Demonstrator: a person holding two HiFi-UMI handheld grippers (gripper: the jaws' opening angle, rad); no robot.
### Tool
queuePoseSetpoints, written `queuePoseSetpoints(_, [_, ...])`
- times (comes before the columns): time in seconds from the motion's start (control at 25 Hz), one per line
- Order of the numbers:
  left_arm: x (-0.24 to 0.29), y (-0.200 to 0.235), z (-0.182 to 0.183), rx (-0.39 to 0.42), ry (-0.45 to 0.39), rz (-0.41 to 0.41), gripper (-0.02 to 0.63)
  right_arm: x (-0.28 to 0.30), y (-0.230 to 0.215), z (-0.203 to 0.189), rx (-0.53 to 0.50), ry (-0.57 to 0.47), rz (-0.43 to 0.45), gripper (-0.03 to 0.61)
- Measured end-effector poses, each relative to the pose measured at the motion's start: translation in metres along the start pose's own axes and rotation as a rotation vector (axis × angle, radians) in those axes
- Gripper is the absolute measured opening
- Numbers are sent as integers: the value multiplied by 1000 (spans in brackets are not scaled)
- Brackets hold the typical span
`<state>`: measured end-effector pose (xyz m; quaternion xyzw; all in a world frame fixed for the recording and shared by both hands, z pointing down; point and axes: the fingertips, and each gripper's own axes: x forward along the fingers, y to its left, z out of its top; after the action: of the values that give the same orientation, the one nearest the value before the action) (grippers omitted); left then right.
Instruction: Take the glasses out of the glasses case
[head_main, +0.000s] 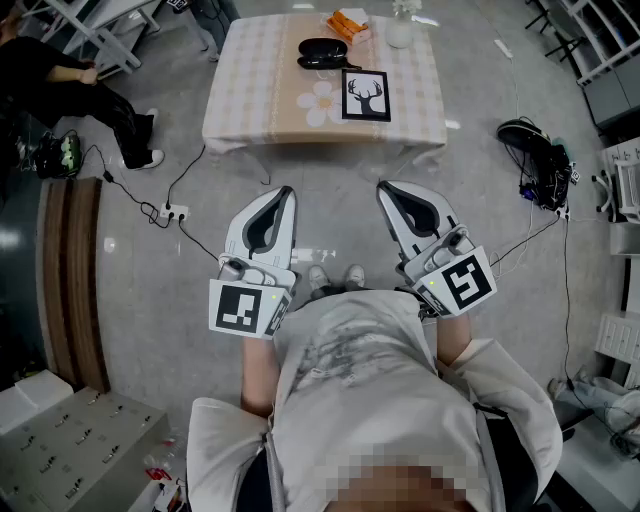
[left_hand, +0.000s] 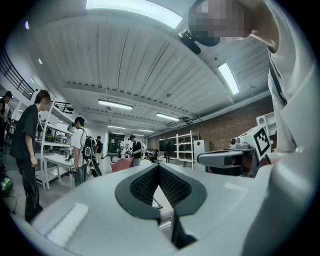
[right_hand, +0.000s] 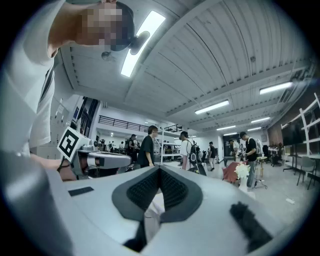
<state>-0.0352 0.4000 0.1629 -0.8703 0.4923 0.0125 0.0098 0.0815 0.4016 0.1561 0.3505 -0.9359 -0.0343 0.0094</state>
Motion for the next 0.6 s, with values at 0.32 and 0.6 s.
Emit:
queuePoseSetpoints(0.32, [5,-15,4,10,-6,3,8,-9,-5,1,-8,-1,-2,17])
queuePoseSetpoints(0.6, [11,-25,6,0,-8,6,8,-20,-16,0,-35,0,-22,17])
